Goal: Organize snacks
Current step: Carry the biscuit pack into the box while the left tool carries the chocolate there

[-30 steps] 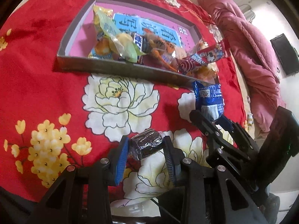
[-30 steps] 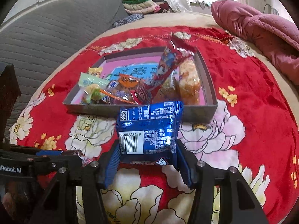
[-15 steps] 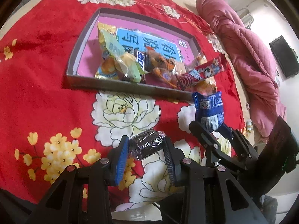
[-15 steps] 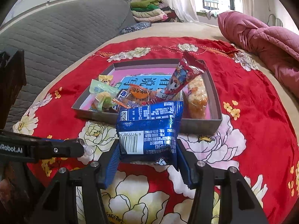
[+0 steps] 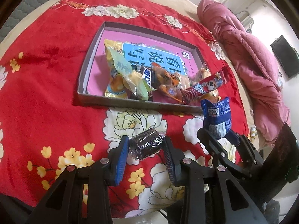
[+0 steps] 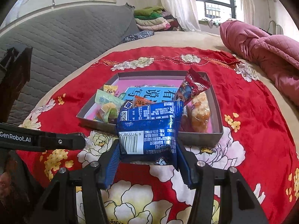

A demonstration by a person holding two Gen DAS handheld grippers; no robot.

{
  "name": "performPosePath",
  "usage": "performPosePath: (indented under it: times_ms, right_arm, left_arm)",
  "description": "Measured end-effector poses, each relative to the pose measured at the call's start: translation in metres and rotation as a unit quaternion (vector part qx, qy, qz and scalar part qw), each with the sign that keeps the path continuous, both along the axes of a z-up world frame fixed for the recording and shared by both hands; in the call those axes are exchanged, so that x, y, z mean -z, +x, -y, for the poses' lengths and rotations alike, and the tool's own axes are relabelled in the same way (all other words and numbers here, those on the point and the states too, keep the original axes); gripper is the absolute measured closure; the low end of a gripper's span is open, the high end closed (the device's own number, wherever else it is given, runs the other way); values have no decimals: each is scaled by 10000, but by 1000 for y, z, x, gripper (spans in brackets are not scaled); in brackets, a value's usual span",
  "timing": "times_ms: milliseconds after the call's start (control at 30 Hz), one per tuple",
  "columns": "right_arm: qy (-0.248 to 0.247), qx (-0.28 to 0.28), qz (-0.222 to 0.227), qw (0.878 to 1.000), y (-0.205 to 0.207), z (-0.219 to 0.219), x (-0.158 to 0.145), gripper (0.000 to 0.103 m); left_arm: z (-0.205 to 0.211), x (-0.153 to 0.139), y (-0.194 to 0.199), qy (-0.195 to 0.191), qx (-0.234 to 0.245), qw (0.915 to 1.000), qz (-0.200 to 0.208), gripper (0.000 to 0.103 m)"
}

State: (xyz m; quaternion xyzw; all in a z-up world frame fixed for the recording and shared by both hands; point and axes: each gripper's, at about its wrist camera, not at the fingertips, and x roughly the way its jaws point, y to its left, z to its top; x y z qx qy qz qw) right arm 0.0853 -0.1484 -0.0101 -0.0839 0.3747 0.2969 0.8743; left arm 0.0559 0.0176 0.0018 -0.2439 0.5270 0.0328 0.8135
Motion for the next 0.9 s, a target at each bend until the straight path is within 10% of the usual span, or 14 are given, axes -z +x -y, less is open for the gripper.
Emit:
performPosePath:
  times_ms: [900]
  right_arm:
    - [120,-69,389,9991,15,-22,-3,47]
  left_arm:
    - [-50,-3,43,768,-496,9953,334,65]
